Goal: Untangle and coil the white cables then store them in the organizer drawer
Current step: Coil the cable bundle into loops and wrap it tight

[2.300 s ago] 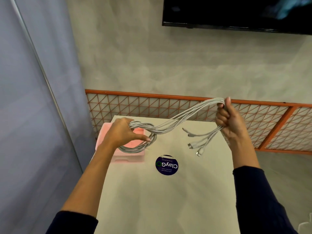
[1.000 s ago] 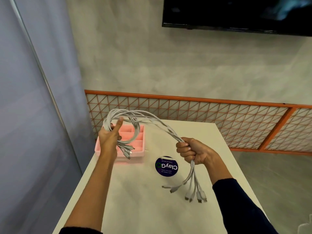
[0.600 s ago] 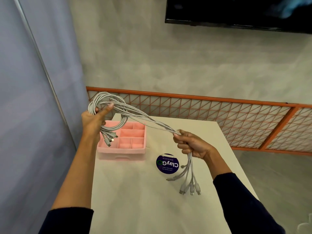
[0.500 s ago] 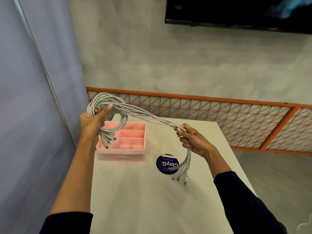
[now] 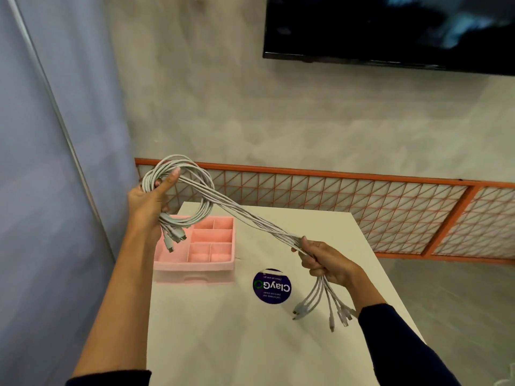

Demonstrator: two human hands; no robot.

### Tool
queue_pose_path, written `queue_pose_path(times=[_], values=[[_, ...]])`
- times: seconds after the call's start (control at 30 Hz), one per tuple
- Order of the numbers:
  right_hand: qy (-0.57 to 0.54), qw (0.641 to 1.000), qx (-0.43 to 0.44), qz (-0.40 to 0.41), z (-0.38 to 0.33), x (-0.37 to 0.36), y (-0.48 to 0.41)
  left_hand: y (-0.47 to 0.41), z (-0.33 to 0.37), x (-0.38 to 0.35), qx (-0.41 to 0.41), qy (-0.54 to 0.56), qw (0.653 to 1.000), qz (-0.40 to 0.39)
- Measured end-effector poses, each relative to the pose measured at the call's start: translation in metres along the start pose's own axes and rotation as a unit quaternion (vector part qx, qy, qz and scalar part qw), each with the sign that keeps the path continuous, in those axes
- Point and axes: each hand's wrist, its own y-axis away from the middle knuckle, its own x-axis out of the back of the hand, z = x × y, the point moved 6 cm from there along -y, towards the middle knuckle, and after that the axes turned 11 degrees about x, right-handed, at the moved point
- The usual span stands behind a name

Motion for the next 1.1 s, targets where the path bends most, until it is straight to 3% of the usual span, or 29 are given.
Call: queue_pose_path(times=[0.1, 0.17, 0.33, 0.47, 0.57, 0.73, 0.8, 0.9, 0.97, 1.1], values=[[-0.088, 0.994, -0.018, -0.061, 0.006, 0.001, 0.005, -0.001, 0.003, 0.0, 0.007, 0.009, 1.0, -0.002], [-0.057, 0.996, -0.041, -0.063, 0.012, 0.003, 0.009, -0.003, 0.006, 0.004, 0.001, 0.005, 1.0, 0.008], [0.211, 0.975, -0.054, 0.04, 0.017, 0.015, 0.004, -0.002, 0.004, 0.002, -0.008, -0.024, 1.0, 0.014], [0.202, 0.967, -0.022, 0.155, 0.014, 0.022, 0.003, 0.006, -0.001, -0.004, -0.009, -0.023, 1.0, 0.012], [0.23, 0.956, -0.042, 0.178, 0.011, 0.022, 0.006, 0.006, -0.003, -0.002, -0.015, -0.037, 0.999, 0.01], [0.098, 0.988, -0.104, 0.062, 0.015, 0.007, 0.017, 0.004, 0.0, 0.008, -0.006, -0.051, 0.998, 0.024], [0.076, 0.994, -0.082, 0.005, 0.007, -0.001, 0.023, 0.001, 0.002, 0.015, -0.002, -0.057, 0.998, 0.032], [-0.036, 0.999, -0.006, 0.014, -0.012, 0.0, 0.025, -0.007, -0.001, 0.025, 0.01, -0.128, 0.992, 0.015], [-0.123, 0.988, 0.068, 0.068, -0.035, 0.01, 0.026, -0.011, -0.007, 0.026, -0.001, -0.264, 0.964, -0.017], [-0.152, 0.961, 0.188, 0.136, -0.099, 0.028, 0.025, -0.007, -0.034, 0.019, -0.053, -0.531, 0.841, -0.088]])
